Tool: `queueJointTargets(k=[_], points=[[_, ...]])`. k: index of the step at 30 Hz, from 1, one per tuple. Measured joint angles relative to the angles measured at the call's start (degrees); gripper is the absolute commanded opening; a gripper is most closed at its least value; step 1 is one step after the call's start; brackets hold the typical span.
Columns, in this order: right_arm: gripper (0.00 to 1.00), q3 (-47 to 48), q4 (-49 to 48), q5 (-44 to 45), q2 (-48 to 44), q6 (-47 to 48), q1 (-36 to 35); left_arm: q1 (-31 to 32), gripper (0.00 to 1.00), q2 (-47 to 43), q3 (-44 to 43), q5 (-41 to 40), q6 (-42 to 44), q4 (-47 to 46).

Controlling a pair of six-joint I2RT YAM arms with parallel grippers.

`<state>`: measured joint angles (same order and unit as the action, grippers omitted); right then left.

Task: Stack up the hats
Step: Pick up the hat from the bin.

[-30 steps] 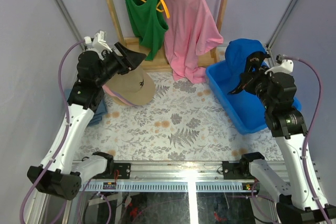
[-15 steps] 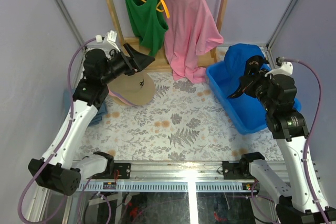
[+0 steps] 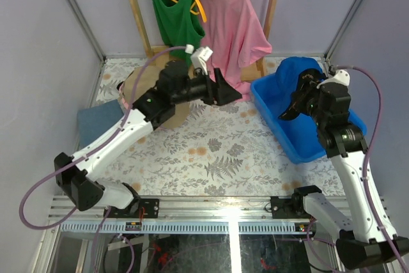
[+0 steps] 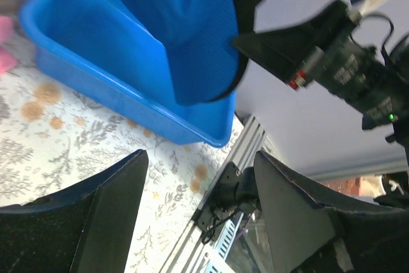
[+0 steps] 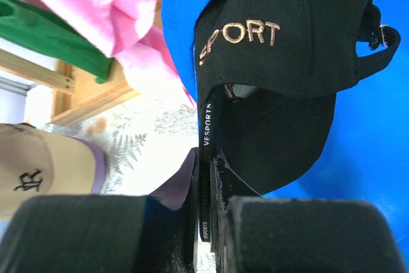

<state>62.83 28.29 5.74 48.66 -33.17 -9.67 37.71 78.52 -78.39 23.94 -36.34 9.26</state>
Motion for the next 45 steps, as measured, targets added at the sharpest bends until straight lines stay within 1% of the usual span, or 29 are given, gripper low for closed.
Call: queueJointTargets(k=[4, 7, 12, 16, 21, 29, 34, 37, 40, 42, 45], points=[[0.0, -3.3, -4.09, 1.22, 3.56, 0.55, 1.2, 5.18, 0.67, 3.21, -0.87, -2.14, 1.84, 0.37], [0.02, -7.45, -8.04, -0.17, 6.73, 0.35, 4.55, 7.67, 0.67, 5.14, -1.51, -4.13, 3.08, 0.81], [0.13, -13.22, -14.49, -5.27, 13.44, -1.64, 12.59, 11.72, 0.66, 9.31, -2.93, -8.59, 5.22, 0.9], [0.27, -16.26, -18.64, -8.04, 17.11, -2.8, 14.8, 14.38, 0.66, 12.81, -3.72, -11.32, 6.34, 0.94], [0.38, -18.1, -21.55, -10.21, 18.25, -3.58, 16.33, 16.5, 0.66, 16.41, -4.48, -14.23, 7.54, 1.09], [0.41, -19.61, -22.27, -10.95, 17.64, -3.85, 17.51, 17.62, 0.65, 18.38, -5.44, -16.55, 8.41, 1.11], [0.37, -20.15, -22.21, -10.93, 15.58, -3.72, 17.57, 17.99, 0.65, 18.84, -5.44, -17.46, 8.98, 1.11], [0.34, -20.15, -22.18, -10.95, 15.91, -3.67, 17.59, 18.21, 0.65, 19.28, -5.44, -17.81, 9.16, 1.11], [0.33, -20.15, -22.23, -11.04, 17.11, -3.67, 17.62, 18.38, 0.65, 19.76, -5.46, -18.05, 9.25, 1.14], [0.34, -20.15, -22.14, -11.41, 18.16, -3.63, 17.62, 18.53, 0.65, 19.93, -5.46, -18.32, 9.27, 1.22], [0.41, -20.5, -22.25, -11.76, 18.16, -3.43, 17.62, 18.6, 0.65, 19.93, -5.46, -18.91, 9.46, 1.25]])
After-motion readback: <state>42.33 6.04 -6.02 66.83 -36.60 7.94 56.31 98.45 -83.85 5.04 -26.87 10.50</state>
